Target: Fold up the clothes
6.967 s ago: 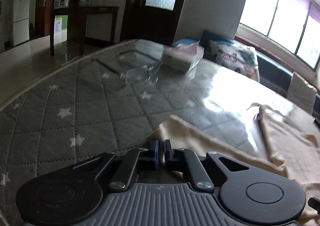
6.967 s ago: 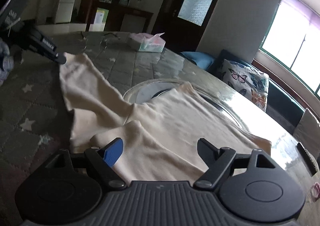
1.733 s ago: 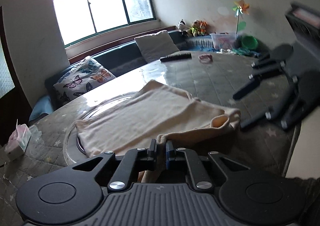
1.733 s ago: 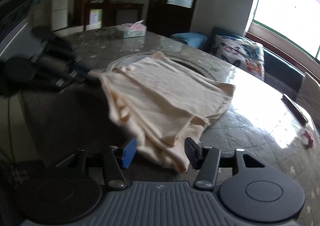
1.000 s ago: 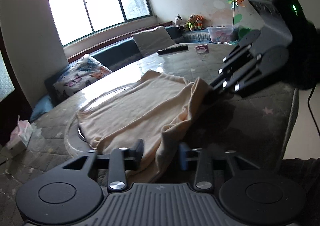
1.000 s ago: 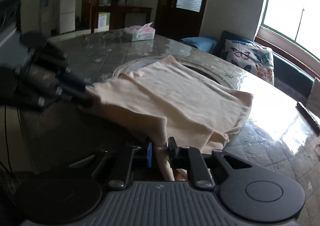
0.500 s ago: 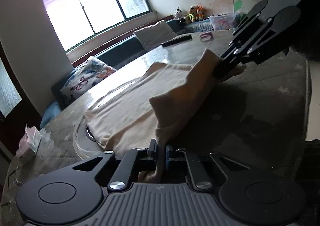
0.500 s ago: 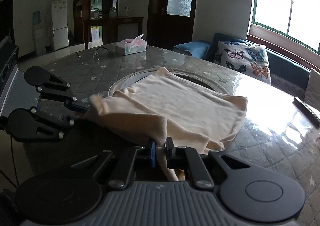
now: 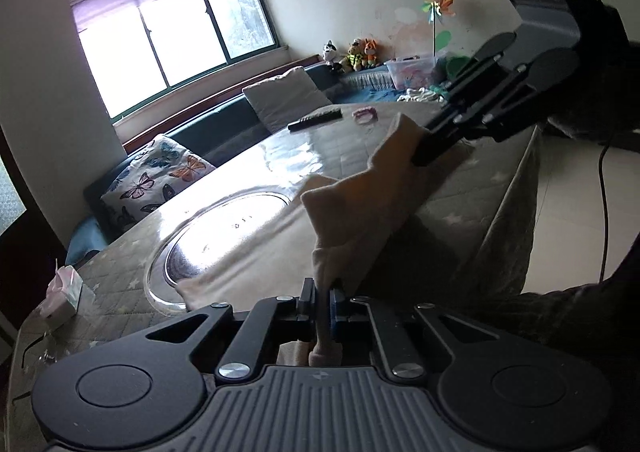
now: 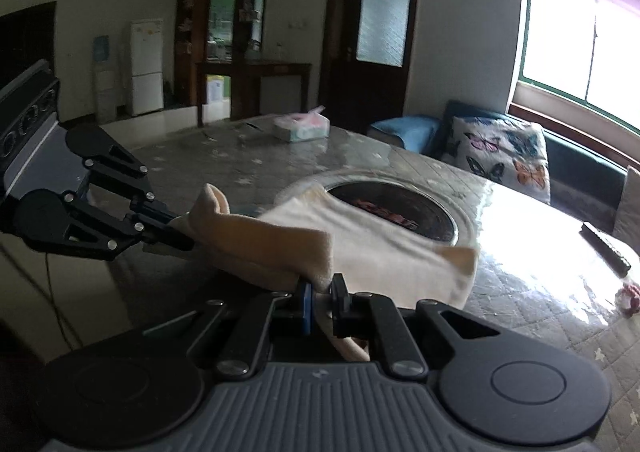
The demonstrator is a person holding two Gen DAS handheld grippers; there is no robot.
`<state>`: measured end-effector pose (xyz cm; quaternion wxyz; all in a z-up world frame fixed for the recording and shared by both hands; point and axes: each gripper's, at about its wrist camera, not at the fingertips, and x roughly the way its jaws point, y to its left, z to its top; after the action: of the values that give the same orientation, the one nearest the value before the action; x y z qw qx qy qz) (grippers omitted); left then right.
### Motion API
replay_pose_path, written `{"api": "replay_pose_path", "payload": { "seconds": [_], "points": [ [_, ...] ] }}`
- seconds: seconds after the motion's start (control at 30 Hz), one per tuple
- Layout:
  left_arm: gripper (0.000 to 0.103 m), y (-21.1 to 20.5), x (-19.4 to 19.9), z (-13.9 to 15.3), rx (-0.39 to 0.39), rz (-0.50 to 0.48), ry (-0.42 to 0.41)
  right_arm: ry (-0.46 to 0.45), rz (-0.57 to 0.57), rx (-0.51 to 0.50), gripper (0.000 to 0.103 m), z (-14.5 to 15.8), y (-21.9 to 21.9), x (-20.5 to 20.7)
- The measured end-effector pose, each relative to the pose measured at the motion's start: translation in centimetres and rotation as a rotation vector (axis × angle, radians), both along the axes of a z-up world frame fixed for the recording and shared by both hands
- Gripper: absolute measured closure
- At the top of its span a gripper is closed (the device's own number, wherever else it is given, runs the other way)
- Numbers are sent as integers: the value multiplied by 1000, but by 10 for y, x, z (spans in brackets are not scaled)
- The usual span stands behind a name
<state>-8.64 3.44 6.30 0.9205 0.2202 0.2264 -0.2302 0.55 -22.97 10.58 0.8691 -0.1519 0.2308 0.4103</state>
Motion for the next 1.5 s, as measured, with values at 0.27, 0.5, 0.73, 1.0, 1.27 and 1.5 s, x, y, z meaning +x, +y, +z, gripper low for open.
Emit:
{"api": "replay_pose_path", "payload": {
  "seconds": [0.27, 0.5, 0.73, 1.0, 1.27, 1.5],
  "points": [
    [97, 7, 41, 12, -32, 48, -22, -1, -6, -11, 95, 14, 6, 18],
    [97, 27, 133, 6, -65, 107, 51, 32, -35, -35, 95, 18, 35, 97],
    [97, 45, 217, -37, -52, 194, 183, 158, -104, -74, 95, -32, 68, 185],
    [89, 63, 239, -62, -84, 258, 210, 260, -205, -54, 84, -83, 70, 226],
    [88, 59, 238, -53, -99, 294, 184, 185, -262, 1, 82, -60, 56, 216],
    [88, 52, 228, -36, -143, 274, 176, 227, -187, -15, 83, -68, 78, 213]
  ]
}}
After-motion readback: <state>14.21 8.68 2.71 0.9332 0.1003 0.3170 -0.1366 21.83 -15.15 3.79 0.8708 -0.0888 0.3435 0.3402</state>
